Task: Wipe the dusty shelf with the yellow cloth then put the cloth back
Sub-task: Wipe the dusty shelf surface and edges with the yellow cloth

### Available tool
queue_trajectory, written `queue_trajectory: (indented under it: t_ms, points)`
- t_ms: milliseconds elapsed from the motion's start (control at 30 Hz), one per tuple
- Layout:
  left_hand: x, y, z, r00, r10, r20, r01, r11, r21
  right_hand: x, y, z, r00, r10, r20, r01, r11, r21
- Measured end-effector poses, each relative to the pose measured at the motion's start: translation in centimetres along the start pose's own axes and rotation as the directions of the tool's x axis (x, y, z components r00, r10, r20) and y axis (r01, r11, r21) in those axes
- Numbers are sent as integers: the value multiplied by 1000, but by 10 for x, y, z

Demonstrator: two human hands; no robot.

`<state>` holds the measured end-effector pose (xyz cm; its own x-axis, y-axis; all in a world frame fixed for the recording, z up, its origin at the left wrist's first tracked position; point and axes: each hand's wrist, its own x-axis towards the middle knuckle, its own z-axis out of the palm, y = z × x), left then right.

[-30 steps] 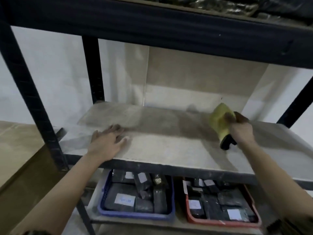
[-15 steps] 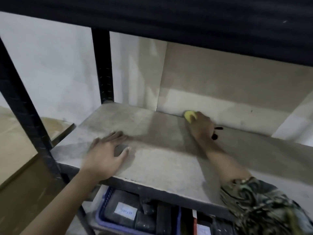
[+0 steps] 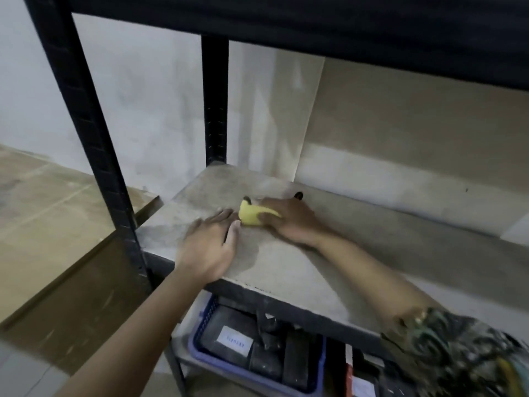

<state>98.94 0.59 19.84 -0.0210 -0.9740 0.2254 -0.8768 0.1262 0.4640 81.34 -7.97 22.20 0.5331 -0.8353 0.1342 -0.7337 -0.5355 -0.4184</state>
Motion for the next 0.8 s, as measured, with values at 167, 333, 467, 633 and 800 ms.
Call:
queue_trajectory:
  t_ms: [167, 333, 467, 633, 800]
  points:
    - [-5, 5, -5, 999, -30, -39, 28, 999, -46, -93, -45, 1, 982, -156, 105, 154, 988, 25]
    - [-14, 10, -14, 999, -11, -41, 7, 994, -107, -169, -72, -3, 986, -128, 110, 105, 976, 192]
    - [-12, 13, -11, 1000, 29, 10, -28, 999, -25, -225, -62, -27, 937, 265, -226, -125, 861, 492]
    - [-12, 60, 8, 985, 163, 63, -161, 986, -43, -265, -2, -89, 521, 726, -448, -298, 647, 701]
    - [-13, 110, 44, 964, 221, 145, -235, 968, 84, -292, 104, -146, 284, 676, -679, -572, 688, 446]
